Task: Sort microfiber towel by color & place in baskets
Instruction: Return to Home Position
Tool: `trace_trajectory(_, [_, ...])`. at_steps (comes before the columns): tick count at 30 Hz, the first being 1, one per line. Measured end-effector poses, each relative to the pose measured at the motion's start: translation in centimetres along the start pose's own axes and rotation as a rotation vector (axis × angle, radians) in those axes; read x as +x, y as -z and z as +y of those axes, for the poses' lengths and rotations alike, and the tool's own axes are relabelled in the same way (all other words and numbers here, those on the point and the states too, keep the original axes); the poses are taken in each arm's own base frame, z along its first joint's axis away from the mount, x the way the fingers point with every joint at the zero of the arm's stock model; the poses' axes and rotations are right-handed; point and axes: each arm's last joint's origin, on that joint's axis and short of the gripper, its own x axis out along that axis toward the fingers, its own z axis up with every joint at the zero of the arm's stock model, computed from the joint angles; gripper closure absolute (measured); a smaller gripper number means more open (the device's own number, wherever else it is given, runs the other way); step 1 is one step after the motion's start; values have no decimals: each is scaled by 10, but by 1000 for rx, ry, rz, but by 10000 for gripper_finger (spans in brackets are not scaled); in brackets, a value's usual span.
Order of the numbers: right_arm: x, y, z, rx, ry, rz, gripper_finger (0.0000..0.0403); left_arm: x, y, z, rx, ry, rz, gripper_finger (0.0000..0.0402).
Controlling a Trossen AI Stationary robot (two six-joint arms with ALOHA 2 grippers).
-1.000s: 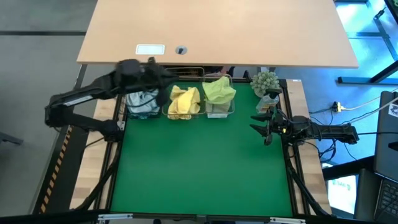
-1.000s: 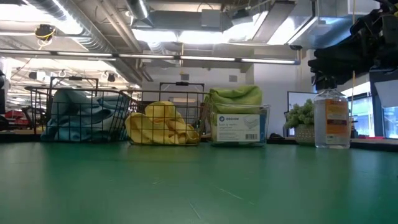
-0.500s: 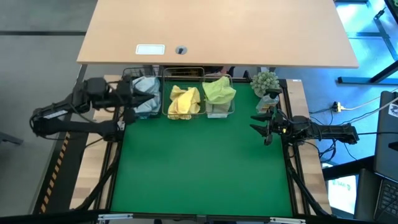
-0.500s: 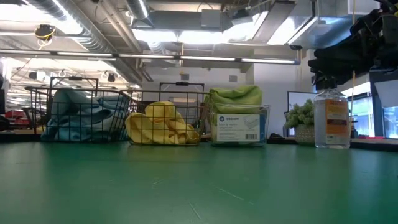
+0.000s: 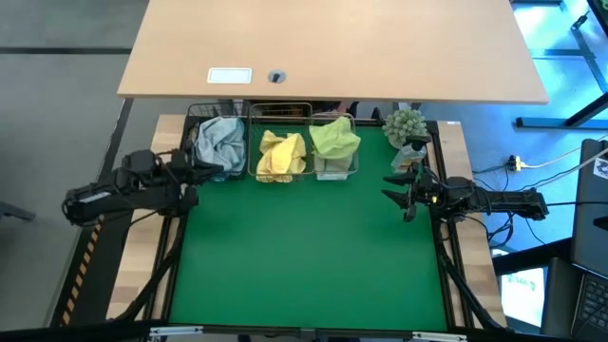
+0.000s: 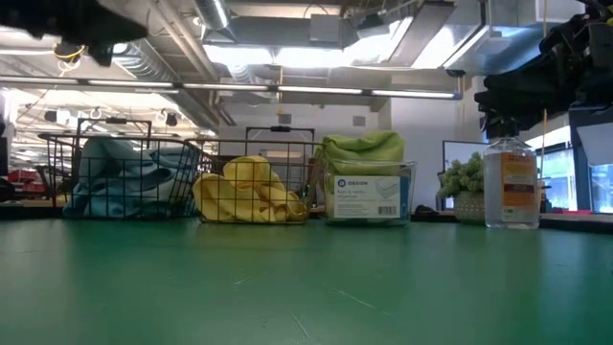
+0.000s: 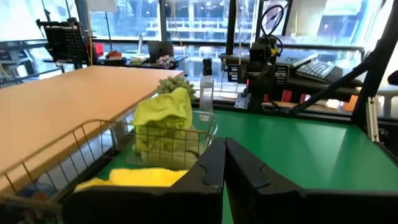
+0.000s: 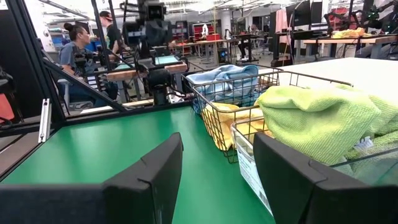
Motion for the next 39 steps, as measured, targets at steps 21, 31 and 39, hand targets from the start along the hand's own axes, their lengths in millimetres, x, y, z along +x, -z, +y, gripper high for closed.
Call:
trace_trajectory(21, [0, 0, 0, 0, 1, 0, 205, 28, 71, -3, -12, 158, -98, 399])
trace_trajectory(31, [0, 0, 0, 1, 1, 0, 205, 35, 88, -3, 6, 158, -128, 399])
trace_trajectory(39, [0, 0, 0, -1, 1, 0, 205, 35, 92, -1, 43, 99, -85, 399])
